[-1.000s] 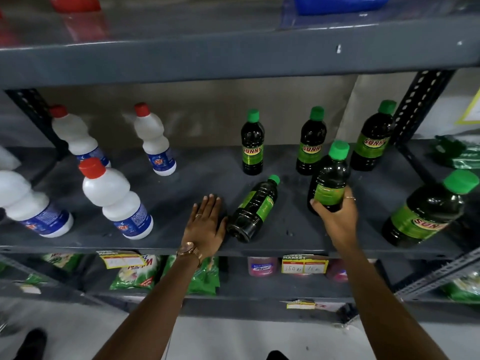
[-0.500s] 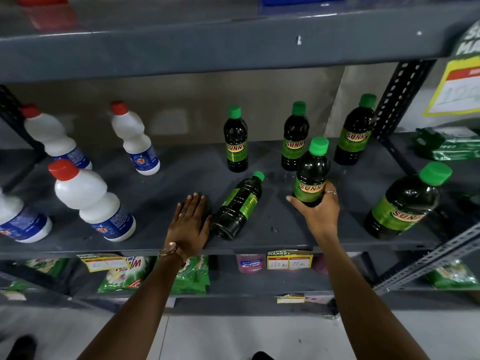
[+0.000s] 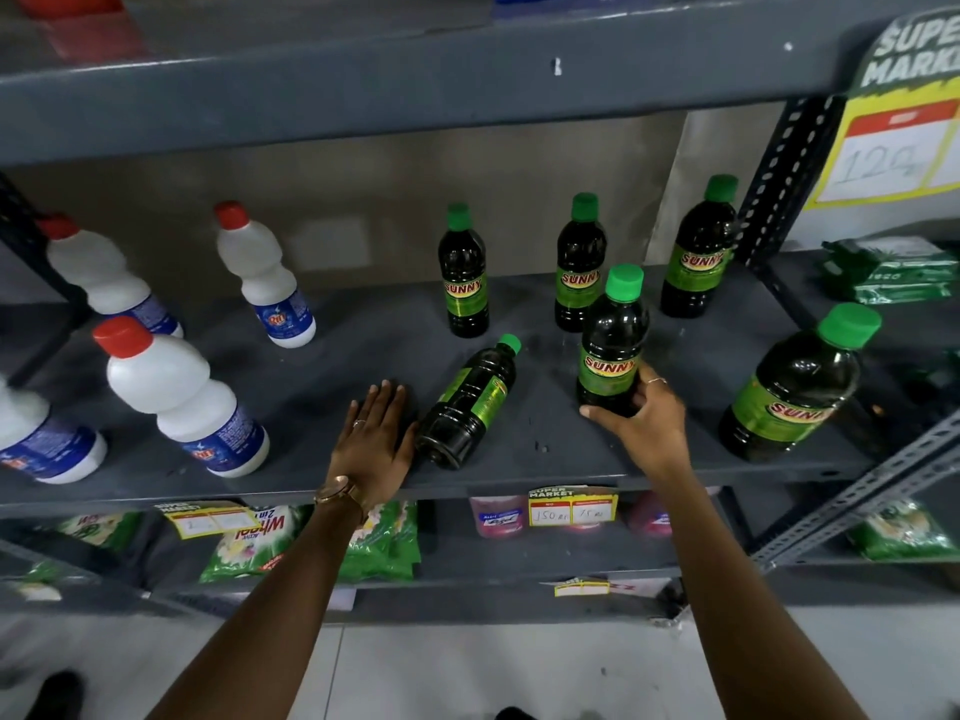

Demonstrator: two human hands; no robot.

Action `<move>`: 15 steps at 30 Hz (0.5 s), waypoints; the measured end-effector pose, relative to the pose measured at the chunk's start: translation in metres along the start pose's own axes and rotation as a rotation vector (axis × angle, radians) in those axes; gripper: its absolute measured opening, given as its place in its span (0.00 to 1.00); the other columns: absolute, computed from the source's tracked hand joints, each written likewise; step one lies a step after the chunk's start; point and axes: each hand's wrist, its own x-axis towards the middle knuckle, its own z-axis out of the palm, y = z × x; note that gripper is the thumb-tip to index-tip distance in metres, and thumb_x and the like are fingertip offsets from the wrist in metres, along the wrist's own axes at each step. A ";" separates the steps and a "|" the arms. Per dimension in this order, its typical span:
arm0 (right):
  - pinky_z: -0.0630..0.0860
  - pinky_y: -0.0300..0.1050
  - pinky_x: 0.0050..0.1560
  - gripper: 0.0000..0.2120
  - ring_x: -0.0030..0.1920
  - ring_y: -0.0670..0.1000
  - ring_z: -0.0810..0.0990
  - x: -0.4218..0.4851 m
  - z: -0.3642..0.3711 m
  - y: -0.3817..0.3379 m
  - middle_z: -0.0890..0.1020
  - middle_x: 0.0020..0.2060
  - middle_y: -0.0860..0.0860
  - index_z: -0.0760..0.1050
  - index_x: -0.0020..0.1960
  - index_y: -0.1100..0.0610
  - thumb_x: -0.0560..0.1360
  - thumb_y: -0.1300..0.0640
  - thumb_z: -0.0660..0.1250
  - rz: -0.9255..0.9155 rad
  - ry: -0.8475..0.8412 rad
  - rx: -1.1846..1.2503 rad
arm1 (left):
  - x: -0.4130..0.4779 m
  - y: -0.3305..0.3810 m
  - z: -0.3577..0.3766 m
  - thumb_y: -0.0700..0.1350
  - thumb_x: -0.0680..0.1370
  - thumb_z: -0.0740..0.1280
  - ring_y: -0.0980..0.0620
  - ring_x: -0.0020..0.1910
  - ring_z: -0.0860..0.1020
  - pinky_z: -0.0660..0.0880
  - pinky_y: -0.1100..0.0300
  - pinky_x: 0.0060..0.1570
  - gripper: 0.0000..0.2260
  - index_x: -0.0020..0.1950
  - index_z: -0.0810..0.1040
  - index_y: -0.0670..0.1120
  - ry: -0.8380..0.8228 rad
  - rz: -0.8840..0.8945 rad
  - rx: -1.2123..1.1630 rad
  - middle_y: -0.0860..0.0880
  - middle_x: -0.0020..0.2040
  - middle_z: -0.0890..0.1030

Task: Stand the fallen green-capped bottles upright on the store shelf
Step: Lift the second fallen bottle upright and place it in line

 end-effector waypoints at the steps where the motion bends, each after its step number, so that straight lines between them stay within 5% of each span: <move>1: 0.76 0.51 0.61 0.34 0.56 0.49 0.80 -0.005 -0.003 0.001 0.81 0.54 0.50 0.73 0.62 0.54 0.60 0.58 0.81 0.006 -0.022 0.012 | 0.000 0.000 0.000 0.61 0.74 0.40 0.49 0.76 0.49 0.43 0.52 0.74 0.34 0.76 0.54 0.46 0.000 0.000 0.002 0.45 0.77 0.54; 15: 0.76 0.52 0.60 0.38 0.59 0.54 0.79 -0.062 -0.021 0.016 0.82 0.56 0.53 0.69 0.66 0.54 0.60 0.52 0.81 -0.064 -0.055 -0.085 | 0.001 -0.004 0.002 0.62 0.74 0.40 0.50 0.76 0.48 0.42 0.53 0.74 0.34 0.76 0.53 0.46 -0.009 0.011 0.003 0.45 0.77 0.53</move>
